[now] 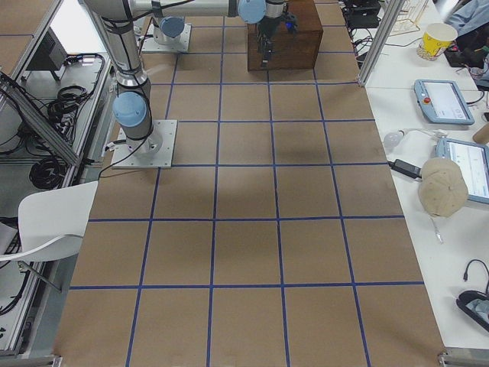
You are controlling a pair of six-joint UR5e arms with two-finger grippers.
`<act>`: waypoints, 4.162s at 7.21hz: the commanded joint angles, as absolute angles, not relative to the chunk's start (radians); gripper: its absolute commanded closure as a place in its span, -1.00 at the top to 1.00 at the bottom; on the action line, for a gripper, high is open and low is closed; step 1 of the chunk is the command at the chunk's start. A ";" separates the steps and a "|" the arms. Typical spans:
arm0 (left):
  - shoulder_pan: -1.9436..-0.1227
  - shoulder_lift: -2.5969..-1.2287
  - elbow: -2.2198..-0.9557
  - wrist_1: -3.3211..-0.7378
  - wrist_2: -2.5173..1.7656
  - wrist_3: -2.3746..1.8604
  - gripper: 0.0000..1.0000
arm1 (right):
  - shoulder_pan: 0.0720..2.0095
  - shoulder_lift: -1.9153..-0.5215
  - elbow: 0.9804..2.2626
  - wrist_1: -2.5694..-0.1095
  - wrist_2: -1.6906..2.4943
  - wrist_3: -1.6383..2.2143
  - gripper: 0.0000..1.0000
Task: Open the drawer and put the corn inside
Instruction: 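Move the left gripper off the box toward the white drawer handle, then lower the left gripper and grasp the white drawer handle, then pull the drawer open with the left gripper, away from the box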
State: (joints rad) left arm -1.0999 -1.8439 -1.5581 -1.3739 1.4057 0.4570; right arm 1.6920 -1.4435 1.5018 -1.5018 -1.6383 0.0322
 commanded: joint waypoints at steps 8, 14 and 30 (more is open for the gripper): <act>-1.155 -1.954 -1.568 -1.359 1.304 0.434 1.00 | 1.692 -1.443 1.502 -1.502 -1.638 0.032 1.00; -1.155 -1.999 -1.568 -1.359 1.302 0.445 1.00 | 1.692 -1.443 1.502 -1.502 -1.638 0.032 1.00; -1.122 -2.020 -1.536 -1.344 1.328 0.497 1.00 | 1.692 -1.443 1.502 -1.502 -1.638 0.032 1.00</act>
